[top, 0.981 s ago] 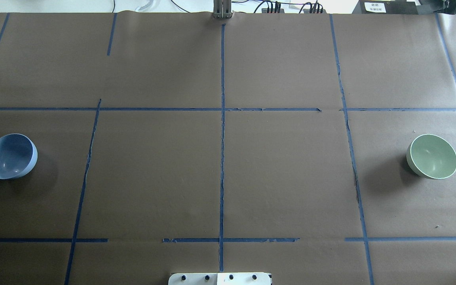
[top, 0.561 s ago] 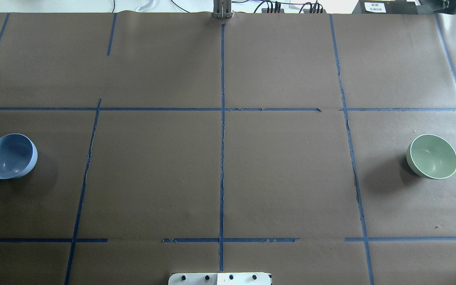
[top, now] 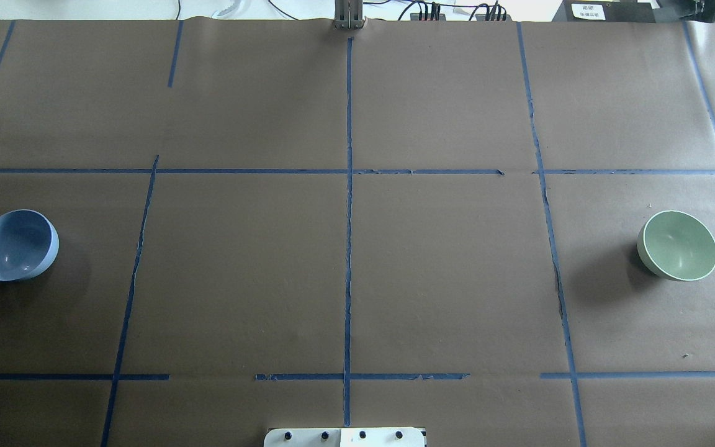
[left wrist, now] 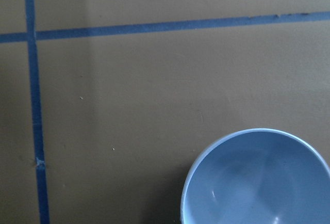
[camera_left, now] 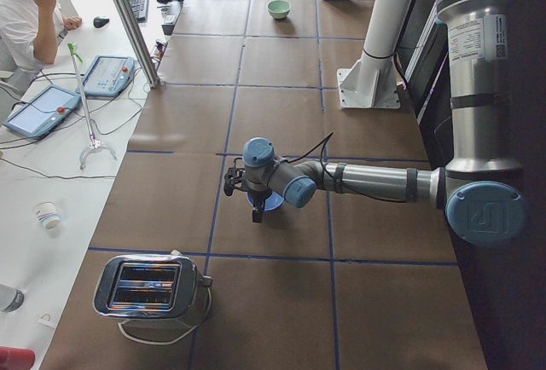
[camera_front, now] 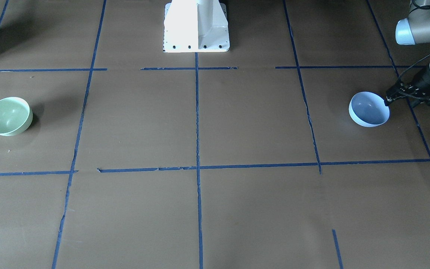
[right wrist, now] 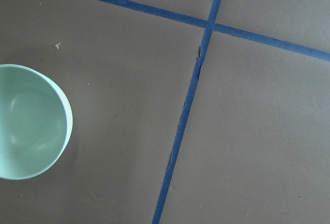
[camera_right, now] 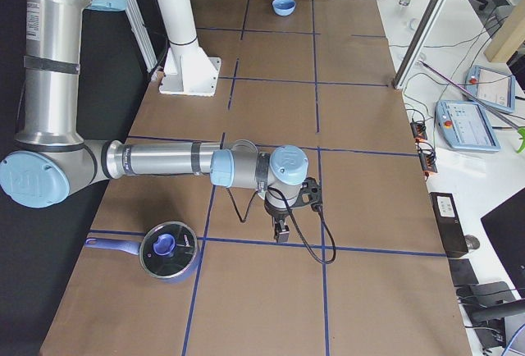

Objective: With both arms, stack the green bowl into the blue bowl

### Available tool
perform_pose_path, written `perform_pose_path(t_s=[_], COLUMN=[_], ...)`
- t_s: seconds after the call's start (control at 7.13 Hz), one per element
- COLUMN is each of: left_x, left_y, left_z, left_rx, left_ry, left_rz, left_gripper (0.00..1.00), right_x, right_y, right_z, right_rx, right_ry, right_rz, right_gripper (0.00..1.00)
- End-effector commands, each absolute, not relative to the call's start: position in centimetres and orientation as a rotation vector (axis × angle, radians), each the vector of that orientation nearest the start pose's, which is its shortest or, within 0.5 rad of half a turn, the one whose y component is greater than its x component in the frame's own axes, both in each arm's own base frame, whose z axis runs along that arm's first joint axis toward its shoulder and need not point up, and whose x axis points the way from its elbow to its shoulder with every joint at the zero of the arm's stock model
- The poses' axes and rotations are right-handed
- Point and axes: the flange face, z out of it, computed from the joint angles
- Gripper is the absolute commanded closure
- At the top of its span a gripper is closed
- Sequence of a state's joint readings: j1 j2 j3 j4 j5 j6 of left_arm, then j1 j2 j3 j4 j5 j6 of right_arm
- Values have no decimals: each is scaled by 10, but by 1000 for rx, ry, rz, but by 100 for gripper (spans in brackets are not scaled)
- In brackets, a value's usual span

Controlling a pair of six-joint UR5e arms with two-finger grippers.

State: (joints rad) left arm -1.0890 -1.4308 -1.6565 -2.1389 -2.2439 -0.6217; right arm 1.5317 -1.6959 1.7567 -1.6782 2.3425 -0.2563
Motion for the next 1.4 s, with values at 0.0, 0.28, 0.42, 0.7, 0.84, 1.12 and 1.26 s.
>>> perform_pose_path(t_s=[0.0,0.28,0.42,0.7,0.84,1.12,1.26], left_x=[172,176,177,182,192,223,269], left_y=[-433,-431,-431,-439,-451,-500,-514], left_z=[638,637,636,617,580,454,378], left_rx=[66,50,50,64,54,28,-12], left_ry=[821,825,826,854,885,887,904], left_rz=[5,-16,-16,-7,-25,-95,-124], left_gripper=[1,78,94,100,100,100,100], right_x=[46,46,46,46,46,46,46], right_y=[-437,-437,-437,-437,-437,-437,-437], right_z=[637,637,637,635,635,636,637], right_rx=[38,37,38,41,41,40,38], right_ry=[-774,-774,-774,-774,-774,-774,-774], right_rz=[-263,-262,-263,-264,-264,-263,-261], right_gripper=[0,0,0,0,0,0,0])
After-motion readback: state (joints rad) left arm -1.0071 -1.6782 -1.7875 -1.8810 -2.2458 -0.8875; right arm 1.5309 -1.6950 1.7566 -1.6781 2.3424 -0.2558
